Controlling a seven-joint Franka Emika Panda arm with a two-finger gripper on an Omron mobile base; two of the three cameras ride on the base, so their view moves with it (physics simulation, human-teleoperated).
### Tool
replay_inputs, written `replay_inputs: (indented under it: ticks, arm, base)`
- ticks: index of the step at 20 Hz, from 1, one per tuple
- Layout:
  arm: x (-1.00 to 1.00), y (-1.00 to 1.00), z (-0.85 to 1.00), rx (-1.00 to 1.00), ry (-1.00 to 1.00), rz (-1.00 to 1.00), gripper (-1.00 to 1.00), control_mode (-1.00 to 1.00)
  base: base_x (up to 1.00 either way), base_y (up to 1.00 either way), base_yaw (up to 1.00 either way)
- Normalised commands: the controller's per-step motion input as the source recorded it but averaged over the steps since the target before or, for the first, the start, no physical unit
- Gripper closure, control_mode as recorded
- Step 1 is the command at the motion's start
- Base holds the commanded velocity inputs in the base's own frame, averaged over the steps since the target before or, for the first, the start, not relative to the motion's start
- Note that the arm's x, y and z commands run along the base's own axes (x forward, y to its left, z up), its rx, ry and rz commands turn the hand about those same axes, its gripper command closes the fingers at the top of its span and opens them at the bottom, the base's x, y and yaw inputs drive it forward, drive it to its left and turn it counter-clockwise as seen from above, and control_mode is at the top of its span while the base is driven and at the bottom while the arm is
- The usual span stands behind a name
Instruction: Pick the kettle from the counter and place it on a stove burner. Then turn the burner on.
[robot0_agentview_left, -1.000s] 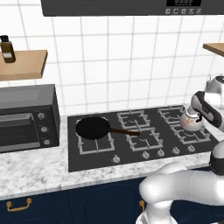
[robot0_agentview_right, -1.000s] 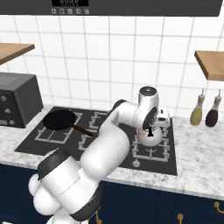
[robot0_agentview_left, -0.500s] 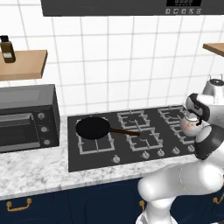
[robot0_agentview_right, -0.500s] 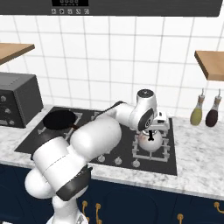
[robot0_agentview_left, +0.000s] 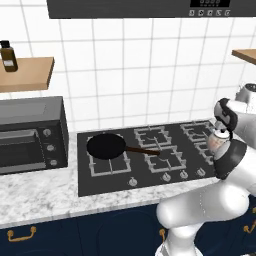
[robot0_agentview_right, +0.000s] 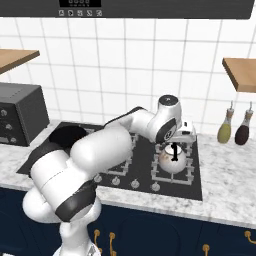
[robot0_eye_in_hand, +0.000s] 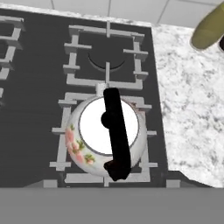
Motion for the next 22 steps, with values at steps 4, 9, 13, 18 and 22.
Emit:
replay_inputs:
  ticks: [4,9,13,18,22]
  arm:
    - [-0.71,0.03,0.45,0.0,-0.18,-0.01,-1.0,-1.0]
    - [-1.0,0.42,-0.1,0.0,0.0,0.0,-1.0,-1.0]
    - [-0.67,0.87,-0.46,-0.01,0.03,0.0,-1.0,-1.0]
    - [0.0,0.53,-0.5,-0.03,0.24,0.0,-1.0,-1.0]
    - [0.09,0.02,-0.54,0.0,0.11,0.0,-1.0,-1.0]
  base:
    - [0.0,0.0,0.0]
    - [0.0,0.0,0.0]
    - [0.0,0.0,0.0]
    - [0.0,0.0,0.0]
    - [0.0,0.0,0.0]
